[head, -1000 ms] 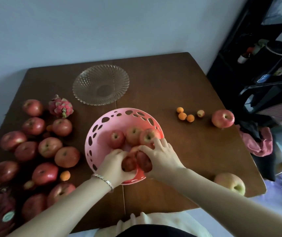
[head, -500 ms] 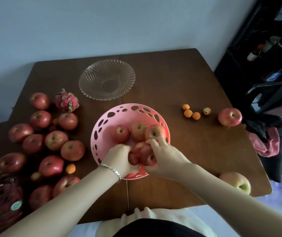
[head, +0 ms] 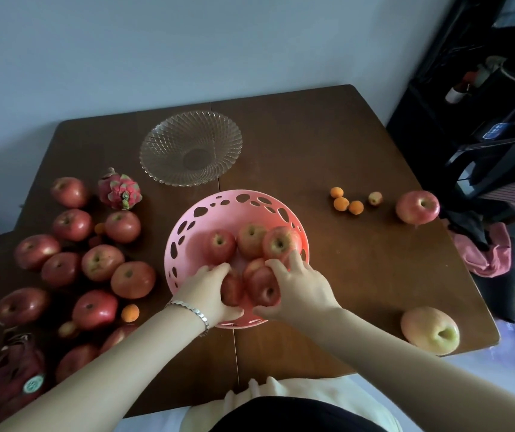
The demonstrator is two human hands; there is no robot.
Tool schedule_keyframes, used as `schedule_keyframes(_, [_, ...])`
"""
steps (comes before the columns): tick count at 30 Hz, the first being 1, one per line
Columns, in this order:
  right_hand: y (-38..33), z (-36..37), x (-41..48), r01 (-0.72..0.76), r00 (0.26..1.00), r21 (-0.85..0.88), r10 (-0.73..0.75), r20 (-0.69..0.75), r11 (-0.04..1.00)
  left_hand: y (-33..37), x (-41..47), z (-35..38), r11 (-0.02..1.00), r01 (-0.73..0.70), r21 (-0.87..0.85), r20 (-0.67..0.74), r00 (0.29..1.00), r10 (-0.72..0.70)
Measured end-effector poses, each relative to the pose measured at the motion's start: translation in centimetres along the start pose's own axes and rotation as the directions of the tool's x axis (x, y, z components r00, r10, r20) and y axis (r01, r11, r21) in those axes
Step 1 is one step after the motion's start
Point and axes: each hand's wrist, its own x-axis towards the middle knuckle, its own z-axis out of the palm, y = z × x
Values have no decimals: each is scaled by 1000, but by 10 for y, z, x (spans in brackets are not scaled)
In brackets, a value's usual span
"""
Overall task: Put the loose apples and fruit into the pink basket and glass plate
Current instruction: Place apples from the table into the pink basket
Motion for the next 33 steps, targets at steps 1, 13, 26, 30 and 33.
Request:
schedule_keyframes(1, [-5,4,0,8,999,-29,-9,-35,1000,0,0,0,1000,-1,20,16,1000,0])
schedule_keyframes(13, [36,-42,-16,-109,994,168,106,29,980,24,-5,13,990,-2,142,118,993,-15])
schedule_keyframes(26, [162,15,-42,-554,649,-400,680,342,730,50,1,-7,982,-41,182,77,997,27])
schedule_keyframes(30, [132,-33,-30,-500,827,-78,503,250,862,46,5,-8,992,-42,115,88,996,31])
schedule_keyframes(33, [97,-75,-10,-374,922,319,385,29,871,44,7,-8,998,-44,53,111,993,38])
